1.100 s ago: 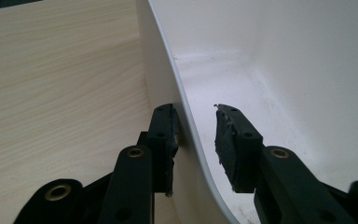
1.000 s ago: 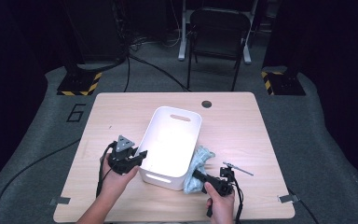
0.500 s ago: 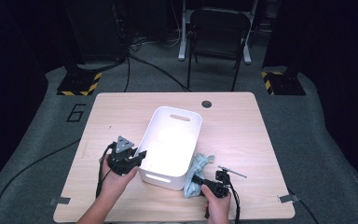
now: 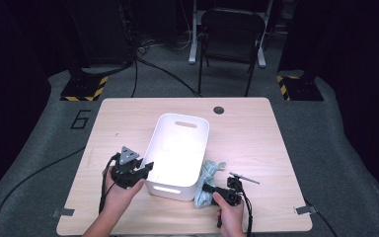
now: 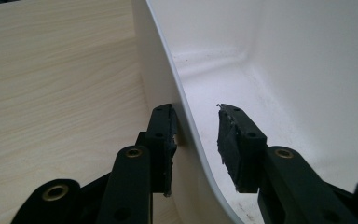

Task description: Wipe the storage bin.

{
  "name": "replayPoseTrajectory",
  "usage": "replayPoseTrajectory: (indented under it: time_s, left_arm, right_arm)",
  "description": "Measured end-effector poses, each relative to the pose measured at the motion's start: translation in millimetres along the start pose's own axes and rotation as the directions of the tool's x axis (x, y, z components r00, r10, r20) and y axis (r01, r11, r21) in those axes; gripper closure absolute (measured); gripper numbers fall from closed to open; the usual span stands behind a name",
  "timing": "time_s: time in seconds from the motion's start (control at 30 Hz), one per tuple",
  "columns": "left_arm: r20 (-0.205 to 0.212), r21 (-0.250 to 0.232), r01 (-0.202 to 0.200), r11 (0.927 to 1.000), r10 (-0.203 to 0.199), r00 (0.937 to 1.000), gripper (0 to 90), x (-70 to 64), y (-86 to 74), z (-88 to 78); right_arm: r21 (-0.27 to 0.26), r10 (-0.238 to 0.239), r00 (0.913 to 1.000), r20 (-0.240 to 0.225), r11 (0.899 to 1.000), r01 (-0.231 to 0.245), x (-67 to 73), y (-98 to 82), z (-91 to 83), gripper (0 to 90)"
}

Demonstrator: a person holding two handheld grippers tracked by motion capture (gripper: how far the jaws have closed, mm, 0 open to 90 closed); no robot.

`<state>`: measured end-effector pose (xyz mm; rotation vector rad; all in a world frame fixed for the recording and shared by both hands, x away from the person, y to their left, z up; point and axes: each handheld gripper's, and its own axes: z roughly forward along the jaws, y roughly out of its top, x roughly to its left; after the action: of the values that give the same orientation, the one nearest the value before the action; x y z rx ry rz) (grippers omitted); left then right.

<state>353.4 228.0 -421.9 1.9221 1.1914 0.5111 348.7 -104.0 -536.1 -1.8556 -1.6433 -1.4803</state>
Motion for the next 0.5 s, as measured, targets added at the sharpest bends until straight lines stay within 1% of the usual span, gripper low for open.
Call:
replayPoseTrajectory:
  time_s: [0.03, 0.07, 0.1, 0.13, 0.23, 0.27, 0.33, 0.43, 0.5]
  left_arm:
    - [0.001, 0.000, 0.004, 1.0000, -0.004, 1.0000, 64.8, 0.0, -0.4, -0.4]
    - [0.001, -0.001, 0.006, 1.0000, -0.006, 1.0000, 64.3, 0.0, -0.8, -0.7]
    - [0.000, -0.003, 0.008, 1.0000, -0.008, 1.0000, 63.9, 0.0, -1.3, -1.1]
    - [0.002, -0.002, 0.008, 1.0000, -0.008, 1.0000, 62.9, 0.0, -1.5, -1.2]
    - [0.008, -0.005, 0.005, 1.0000, -0.005, 1.0000, 59.6, 0.1, -2.5, -1.5]
    - [0.007, -0.007, 0.004, 1.0000, -0.004, 1.0000, 58.9, -0.2, -2.8, -1.5]
    - [0.007, -0.010, 0.001, 0.9999, -0.001, 1.0000, 57.2, -1.2, -3.5, -1.9]
    - [0.010, -0.003, -0.001, 1.0000, 0.001, 1.0000, 55.9, -0.9, -4.1, -3.6]
    - [0.014, 0.001, -0.002, 1.0000, 0.002, 0.9999, 55.2, -0.8, -4.4, -4.6]
  right_arm:
    - [0.005, 0.009, 0.9999, 0.005, 1.000, -0.009, 2.0, 0.2, -0.2, 70.3]
    - [0.004, 0.007, 1.0000, 0.007, 1.000, -0.007, 3.5, 0.7, -0.3, 70.4]
    - [0.005, 0.026, 0.9996, 0.007, 1.000, -0.026, 7.0, 1.3, -0.9, 70.5]
    - [0.006, 0.005, 1.0000, 0.005, 1.000, -0.005, 7.0, 2.9, -2.5, 70.4]
    - [-0.020, 0.009, 0.9994, -0.033, 1.000, -0.009, 11.0, 7.0, -6.0, 70.3]
    - [-0.034, -0.004, 0.9988, -0.048, 0.999, 0.002, 12.1, 8.6, -7.5, 70.2]
    - [-0.039, 0.021, 0.9975, -0.067, 0.999, -0.024, 19.1, 11.3, -12.7, 70.1]
    - [-0.061, -0.002, 0.9960, -0.090, 0.998, -0.003, 24.6, 15.4, -16.9, 69.8]
    - [-0.062, -0.011, 0.9943, -0.106, 0.998, 0.004, 28.0, 18.2, -19.9, 69.6]
